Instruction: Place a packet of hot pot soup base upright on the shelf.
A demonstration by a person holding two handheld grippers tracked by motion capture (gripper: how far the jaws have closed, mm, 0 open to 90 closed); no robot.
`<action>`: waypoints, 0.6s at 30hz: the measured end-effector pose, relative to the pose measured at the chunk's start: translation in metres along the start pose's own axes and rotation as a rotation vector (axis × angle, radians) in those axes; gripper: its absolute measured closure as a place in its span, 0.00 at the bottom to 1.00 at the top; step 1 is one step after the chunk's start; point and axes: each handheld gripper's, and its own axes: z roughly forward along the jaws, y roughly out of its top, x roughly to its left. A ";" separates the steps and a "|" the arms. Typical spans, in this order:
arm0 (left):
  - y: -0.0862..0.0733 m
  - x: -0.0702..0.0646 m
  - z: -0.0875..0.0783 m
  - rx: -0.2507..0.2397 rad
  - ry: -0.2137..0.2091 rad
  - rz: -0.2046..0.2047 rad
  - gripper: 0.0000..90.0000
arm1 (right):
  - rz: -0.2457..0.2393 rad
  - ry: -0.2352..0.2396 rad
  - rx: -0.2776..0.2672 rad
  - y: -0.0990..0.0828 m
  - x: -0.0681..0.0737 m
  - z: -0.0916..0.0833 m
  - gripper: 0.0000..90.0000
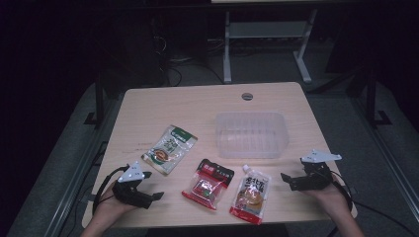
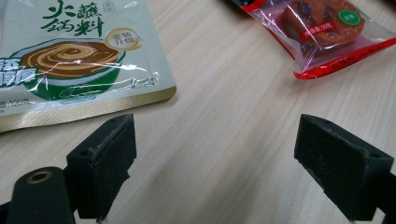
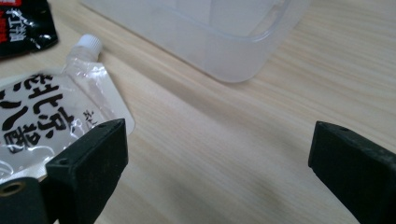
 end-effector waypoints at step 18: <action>0.026 -0.012 0.000 -0.010 -0.097 -0.070 0.79 | -0.004 0.000 0.028 0.001 0.002 -0.001 0.07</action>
